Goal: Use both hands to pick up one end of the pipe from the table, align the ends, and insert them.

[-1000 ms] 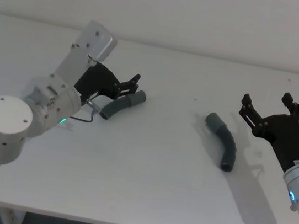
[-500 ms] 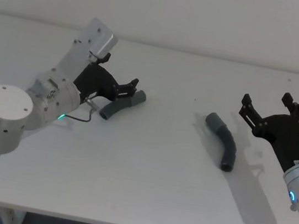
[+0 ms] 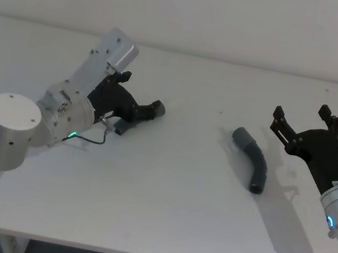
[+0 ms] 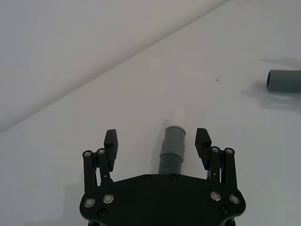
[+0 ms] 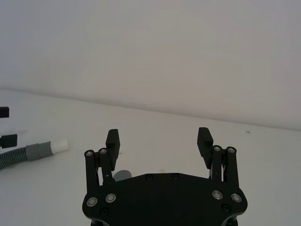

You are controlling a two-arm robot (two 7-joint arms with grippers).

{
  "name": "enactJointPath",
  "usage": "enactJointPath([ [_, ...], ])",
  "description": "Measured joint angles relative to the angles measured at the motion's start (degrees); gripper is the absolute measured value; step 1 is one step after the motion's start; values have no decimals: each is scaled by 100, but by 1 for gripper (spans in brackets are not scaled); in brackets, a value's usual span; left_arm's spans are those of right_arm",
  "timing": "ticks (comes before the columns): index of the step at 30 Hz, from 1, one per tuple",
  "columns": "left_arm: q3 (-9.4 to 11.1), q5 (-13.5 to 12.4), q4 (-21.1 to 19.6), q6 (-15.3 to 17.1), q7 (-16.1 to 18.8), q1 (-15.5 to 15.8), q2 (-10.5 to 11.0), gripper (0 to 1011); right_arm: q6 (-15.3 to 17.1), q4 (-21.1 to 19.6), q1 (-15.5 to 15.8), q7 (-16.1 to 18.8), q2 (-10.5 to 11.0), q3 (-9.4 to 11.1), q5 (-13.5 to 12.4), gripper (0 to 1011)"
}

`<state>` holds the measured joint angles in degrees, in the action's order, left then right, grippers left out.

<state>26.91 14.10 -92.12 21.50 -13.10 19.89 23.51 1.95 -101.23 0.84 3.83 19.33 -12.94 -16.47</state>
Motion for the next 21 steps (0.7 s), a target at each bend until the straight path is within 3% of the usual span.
enactJointPath([
  [21,19,-26,195,279,-270,100,-20,1001,0,0,0,0,0,0,0,1000],
])
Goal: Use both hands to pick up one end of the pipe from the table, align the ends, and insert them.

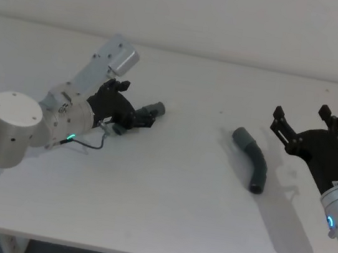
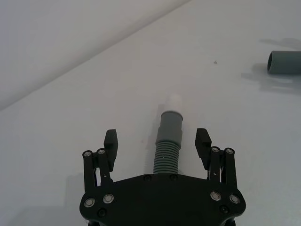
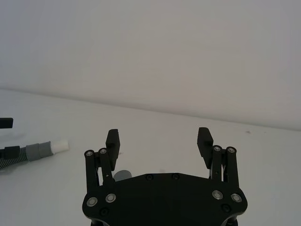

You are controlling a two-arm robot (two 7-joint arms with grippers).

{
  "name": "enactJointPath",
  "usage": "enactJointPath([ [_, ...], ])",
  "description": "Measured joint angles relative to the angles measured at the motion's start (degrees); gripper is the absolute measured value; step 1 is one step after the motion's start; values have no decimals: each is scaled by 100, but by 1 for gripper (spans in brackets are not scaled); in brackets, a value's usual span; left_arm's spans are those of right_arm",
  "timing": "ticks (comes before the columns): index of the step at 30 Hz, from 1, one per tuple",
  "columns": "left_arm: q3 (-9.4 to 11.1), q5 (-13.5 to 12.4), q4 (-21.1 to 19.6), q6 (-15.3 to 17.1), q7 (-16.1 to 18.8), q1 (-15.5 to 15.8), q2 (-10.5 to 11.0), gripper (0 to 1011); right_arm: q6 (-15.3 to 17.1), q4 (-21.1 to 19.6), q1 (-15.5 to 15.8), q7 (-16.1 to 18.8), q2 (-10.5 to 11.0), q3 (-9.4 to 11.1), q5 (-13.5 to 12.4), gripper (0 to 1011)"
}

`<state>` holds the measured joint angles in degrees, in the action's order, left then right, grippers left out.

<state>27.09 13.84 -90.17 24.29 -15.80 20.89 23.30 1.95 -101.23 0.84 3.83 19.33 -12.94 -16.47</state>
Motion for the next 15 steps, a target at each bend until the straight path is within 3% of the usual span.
enactJointPath([
  [15,75,-110,256,138,-240,200,-3,1001,0,0,0,0,0,0,0,1000],
])
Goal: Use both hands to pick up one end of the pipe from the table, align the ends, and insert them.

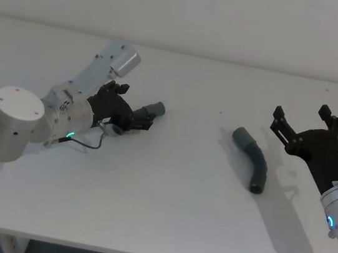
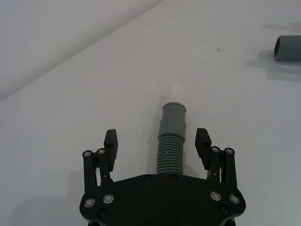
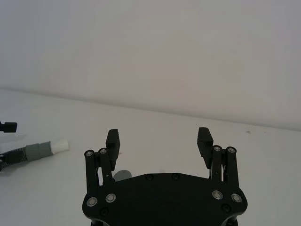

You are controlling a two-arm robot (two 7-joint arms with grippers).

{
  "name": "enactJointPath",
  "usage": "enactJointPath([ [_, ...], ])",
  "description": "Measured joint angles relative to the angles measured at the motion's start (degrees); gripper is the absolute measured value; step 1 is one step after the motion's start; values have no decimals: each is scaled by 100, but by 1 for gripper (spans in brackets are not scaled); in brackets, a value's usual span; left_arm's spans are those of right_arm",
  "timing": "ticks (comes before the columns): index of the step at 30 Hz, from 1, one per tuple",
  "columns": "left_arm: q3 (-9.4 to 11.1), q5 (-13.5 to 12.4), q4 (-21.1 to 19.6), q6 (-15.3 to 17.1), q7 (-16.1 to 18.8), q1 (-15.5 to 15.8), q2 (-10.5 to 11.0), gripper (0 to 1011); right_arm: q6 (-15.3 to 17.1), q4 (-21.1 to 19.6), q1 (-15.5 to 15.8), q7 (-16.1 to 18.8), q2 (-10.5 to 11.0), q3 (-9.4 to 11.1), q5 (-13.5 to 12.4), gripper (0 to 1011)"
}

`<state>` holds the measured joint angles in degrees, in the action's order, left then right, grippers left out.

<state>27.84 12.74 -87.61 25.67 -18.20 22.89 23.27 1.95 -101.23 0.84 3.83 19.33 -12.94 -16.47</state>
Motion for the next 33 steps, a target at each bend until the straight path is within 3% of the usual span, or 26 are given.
enactJointPath([
  [33,240,-99,915,-107,-810,675,-260,1001,0,0,0,0,0,0,0,1000],
])
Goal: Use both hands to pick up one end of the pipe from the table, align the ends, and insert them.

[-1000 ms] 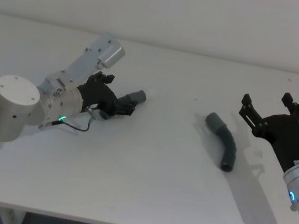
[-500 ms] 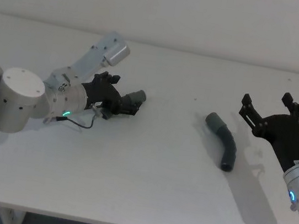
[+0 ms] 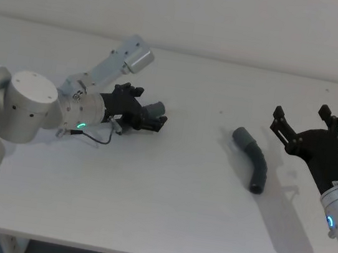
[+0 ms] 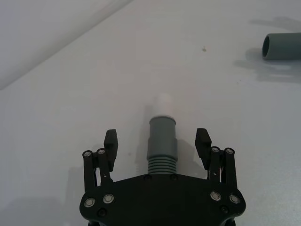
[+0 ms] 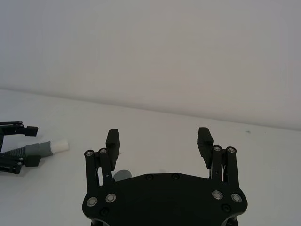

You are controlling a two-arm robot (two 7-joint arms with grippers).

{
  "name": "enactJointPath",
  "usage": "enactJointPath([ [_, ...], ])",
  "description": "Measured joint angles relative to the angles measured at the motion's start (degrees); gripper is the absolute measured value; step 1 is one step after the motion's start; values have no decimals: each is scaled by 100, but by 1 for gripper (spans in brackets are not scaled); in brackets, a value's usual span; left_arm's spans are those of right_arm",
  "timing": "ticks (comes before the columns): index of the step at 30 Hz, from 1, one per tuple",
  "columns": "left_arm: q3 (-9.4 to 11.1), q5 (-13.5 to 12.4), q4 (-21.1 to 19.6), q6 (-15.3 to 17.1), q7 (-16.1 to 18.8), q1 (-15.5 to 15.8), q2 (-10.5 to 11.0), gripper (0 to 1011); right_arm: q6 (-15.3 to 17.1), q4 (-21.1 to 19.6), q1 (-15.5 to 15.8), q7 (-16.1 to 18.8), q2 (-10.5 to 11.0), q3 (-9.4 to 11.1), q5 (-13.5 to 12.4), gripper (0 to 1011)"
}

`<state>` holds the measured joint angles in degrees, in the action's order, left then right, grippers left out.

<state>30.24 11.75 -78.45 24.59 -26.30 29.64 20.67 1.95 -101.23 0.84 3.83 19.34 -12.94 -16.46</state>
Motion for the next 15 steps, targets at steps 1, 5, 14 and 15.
enactJointPath([
  [1,5,2,13,8,-12,9,-4,1001,0,0,0,0,0,0,0,1000],
  [5,27,33,57,82,-95,47,-13,1001,0,0,0,0,0,0,0,1000],
  [14,77,105,106,240,-234,111,-5,1001,0,0,0,0,0,0,0,1000],
  [15,89,115,113,265,-253,123,-1,1001,0,0,0,0,0,0,0,1000],
])
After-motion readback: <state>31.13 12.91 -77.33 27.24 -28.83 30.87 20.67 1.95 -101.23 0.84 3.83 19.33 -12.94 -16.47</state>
